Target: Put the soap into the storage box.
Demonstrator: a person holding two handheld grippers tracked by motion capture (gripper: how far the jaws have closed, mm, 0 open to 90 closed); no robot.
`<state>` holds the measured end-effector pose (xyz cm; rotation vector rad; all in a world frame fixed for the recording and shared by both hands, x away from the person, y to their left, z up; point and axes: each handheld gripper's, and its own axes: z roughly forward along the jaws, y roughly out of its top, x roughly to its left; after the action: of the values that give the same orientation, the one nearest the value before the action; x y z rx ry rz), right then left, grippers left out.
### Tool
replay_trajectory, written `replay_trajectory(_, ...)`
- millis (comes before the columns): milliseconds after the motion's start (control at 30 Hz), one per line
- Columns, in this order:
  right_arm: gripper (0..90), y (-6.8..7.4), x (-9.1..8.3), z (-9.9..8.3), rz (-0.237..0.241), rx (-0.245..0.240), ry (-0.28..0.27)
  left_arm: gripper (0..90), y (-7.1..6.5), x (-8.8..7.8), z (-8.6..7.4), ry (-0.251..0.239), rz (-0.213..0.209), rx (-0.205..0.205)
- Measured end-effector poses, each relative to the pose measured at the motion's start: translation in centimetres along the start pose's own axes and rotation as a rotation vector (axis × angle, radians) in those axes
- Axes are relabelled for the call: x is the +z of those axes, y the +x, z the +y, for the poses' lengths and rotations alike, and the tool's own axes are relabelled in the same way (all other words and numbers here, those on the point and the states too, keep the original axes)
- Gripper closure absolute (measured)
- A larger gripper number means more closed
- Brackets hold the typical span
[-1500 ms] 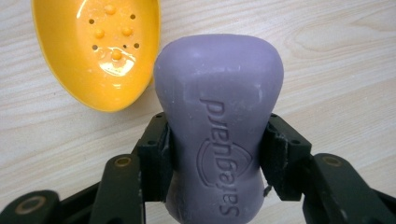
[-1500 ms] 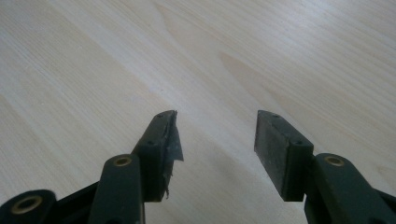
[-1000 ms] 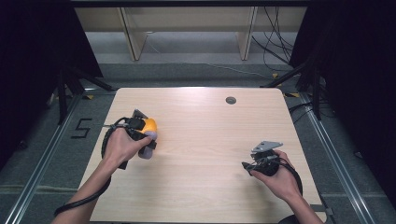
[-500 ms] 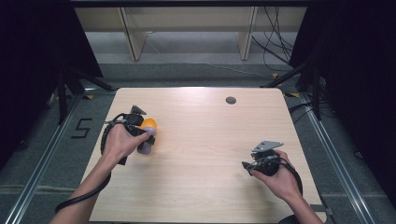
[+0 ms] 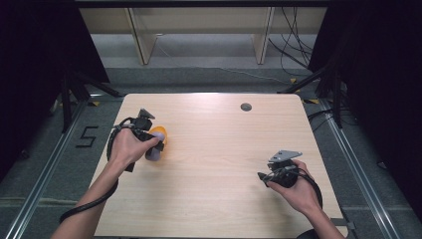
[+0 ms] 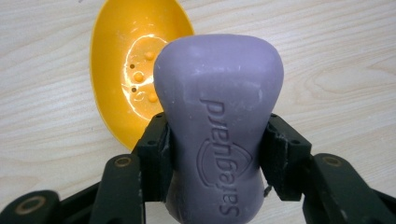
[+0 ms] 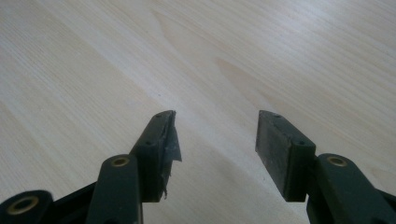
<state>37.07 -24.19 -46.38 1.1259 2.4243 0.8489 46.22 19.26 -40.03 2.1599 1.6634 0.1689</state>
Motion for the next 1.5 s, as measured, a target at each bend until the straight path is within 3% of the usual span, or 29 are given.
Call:
replay_trajectory(767, 47.7, 0.1, 0.0, 0.0, 0.004, 0.012, -0.001, 48.9, 0.6, 0.1, 0.6, -0.005, 0.006, 0.007)
replay_trajectory(1033, 47.8, 0.1, 0.0, 0.0, 0.003, 0.014, -0.004, 48.9, 0.9, 0.2, 0.9, -0.006, 0.013, -0.015)
replay_trajectory(1500, 47.7, 0.0, 0.0, 0.0, 0.002, 0.005, -0.009, 48.9, 2.1, 0.4, 1.7, -0.018, 0.023, -0.020)
